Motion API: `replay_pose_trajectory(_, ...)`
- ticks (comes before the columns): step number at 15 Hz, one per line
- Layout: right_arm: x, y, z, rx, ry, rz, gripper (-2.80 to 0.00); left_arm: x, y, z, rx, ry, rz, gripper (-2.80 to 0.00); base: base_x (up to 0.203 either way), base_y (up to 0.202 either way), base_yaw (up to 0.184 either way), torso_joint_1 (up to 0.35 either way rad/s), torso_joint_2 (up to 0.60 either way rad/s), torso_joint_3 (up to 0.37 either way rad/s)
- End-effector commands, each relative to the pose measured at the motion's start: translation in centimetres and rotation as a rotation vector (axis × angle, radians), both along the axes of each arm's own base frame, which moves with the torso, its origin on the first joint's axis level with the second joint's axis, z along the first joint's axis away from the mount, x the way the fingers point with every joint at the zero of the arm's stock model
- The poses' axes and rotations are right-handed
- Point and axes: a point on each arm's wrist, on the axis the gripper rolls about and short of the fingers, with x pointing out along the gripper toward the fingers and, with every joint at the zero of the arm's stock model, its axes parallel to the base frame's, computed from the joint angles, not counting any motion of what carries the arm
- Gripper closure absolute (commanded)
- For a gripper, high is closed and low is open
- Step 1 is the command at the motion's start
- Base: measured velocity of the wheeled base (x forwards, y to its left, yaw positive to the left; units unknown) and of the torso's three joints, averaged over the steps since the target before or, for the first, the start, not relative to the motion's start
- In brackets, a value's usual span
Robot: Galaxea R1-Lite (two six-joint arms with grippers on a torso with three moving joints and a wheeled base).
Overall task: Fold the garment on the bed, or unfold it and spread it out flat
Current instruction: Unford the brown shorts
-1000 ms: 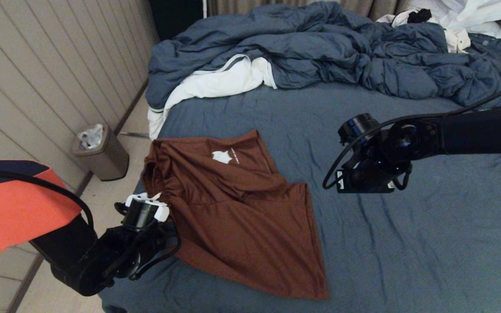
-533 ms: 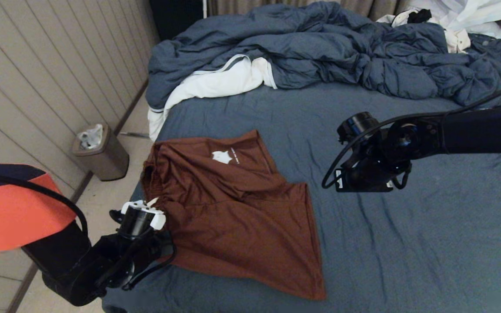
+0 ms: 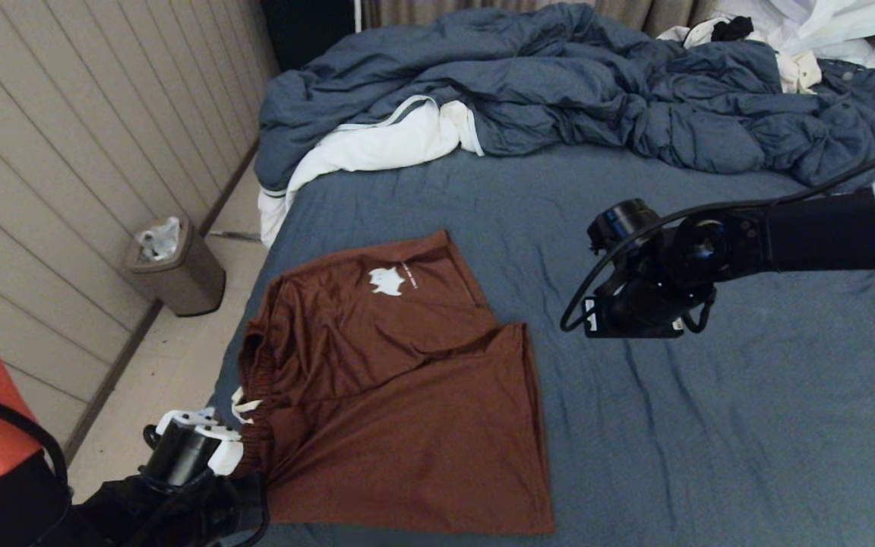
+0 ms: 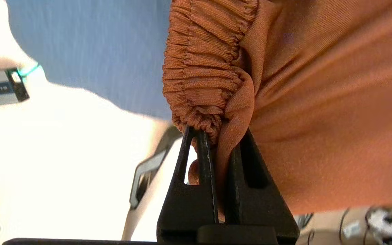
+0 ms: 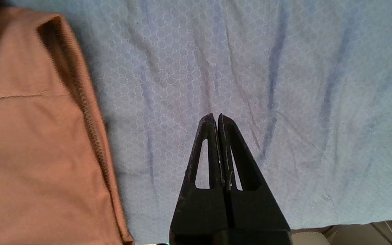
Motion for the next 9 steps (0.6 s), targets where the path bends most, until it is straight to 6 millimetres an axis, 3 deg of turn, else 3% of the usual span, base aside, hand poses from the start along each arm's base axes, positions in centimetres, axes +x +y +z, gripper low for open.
replay_pose_trajectory(1, 0.3, -0.1, -0.7, -0.006, 0.019, -0.006, 0.0, -1.2, 0.3, -0.3, 0.0, 0.004, -0.012, 0.0, 0.0, 0.0, 0.0, 0.0, 0.0, 0.0)
replay_pose_trajectory(3, 0.5, -0.1, -1.1, -0.007, 0.027, -0.008, 0.0, -1.8, 0.3, -0.7, -0.006, -0.009, -0.022, 0.0, 0.0, 0.0, 0.0, 0.0, 0.0, 0.0)
replay_pose_trajectory(8, 0.9, 0.3, -0.3, 0.022, -0.009, 0.012, 0.0, -0.7, -0.3, -0.3, -0.05, -0.136, -0.025, 0.0, 0.0, 0.0, 0.0, 0.0, 0.0, 0.0)
replay_pose_trajectory(9, 0.9, 0.4, -0.2, 0.024, -0.015, 0.014, 0.0, -0.7, -0.3, -0.4, -0.047, -0.135, -0.027, -2.8, 0.0, 0.0, 0.0, 0.0, 0.0, 0.0)
